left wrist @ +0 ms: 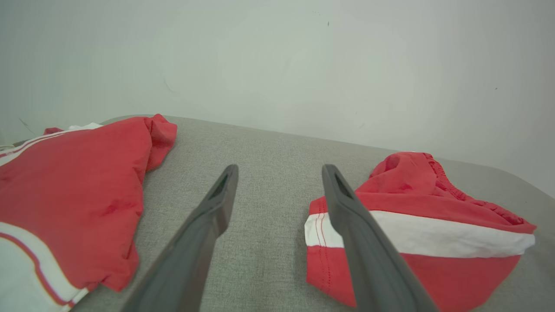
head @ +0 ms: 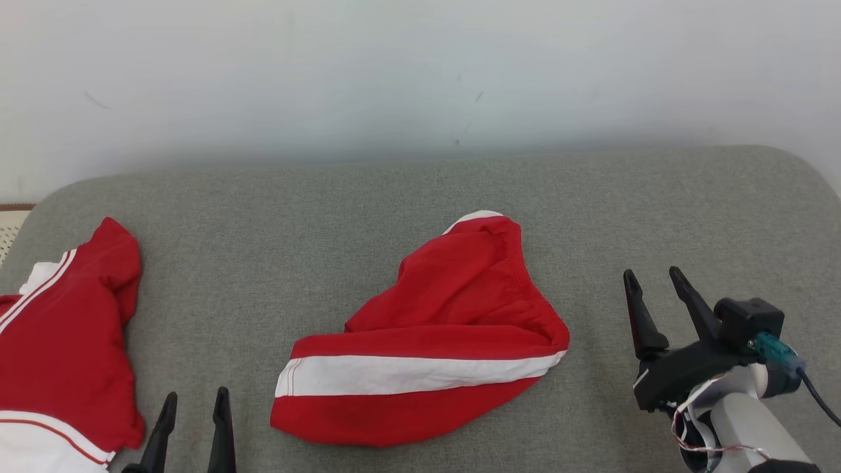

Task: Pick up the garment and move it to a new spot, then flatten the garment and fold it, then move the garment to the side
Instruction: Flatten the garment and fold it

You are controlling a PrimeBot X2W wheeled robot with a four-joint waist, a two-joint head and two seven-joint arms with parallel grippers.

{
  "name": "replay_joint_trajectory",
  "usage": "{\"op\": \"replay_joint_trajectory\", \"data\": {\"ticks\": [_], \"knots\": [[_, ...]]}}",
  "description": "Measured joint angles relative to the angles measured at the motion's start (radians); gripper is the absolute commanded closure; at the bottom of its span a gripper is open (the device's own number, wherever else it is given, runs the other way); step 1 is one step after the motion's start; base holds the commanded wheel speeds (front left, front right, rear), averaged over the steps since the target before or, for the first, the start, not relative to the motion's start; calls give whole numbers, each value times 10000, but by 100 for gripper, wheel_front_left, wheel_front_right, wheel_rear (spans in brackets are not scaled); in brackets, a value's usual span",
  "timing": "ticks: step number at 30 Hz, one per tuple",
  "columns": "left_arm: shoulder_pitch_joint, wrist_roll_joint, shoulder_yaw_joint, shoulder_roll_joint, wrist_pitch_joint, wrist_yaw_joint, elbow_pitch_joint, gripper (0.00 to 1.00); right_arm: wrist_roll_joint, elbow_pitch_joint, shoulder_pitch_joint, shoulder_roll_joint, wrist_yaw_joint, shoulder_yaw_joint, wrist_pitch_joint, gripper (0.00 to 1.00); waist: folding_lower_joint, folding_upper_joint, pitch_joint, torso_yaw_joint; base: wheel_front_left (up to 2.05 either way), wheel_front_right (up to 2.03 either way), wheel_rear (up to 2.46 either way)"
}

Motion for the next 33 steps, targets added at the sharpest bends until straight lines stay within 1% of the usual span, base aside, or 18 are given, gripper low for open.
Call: {"op": "replay_joint_trajectory", "data": {"ticks": [3, 7, 12, 18, 27, 33], "knots": [[51, 63, 77, 0, 0, 2, -67, 0, -456, -623, 684, 236, 0, -520, 2, 0, 0, 0, -48, -63, 0, 0, 0], [141, 90, 153, 4, 0, 92, -203, 0, -809, -1264, 1514, 525, 0, -917, 2, 0, 0, 0, -135, -94, 0, 0, 0], [338, 244, 192, 2, 0, 178, -355, 0, -976, -2057, 2371, 807, 0, -1187, 12, 0, -1, 0, -297, -91, 0, 0, 0], [400, 422, 422, 2, 0, 209, -397, 0, -1154, -2943, 3100, 1229, 0, -1183, 276, 0, -1, 1, -429, -89, 0, 0, 0], [593, 420, 640, 4, 0, 180, -295, 0, -1371, -3501, 3469, 1517, 0, -1223, 525, 0, 0, 1, -503, -227, 0, 0, 0], [624, 435, 663, 6, 0, 171, -234, 0, -1457, -3521, 3648, 1668, 0, -1260, 619, 0, 0, 1, -507, -246, 0, 0, 0]]}}
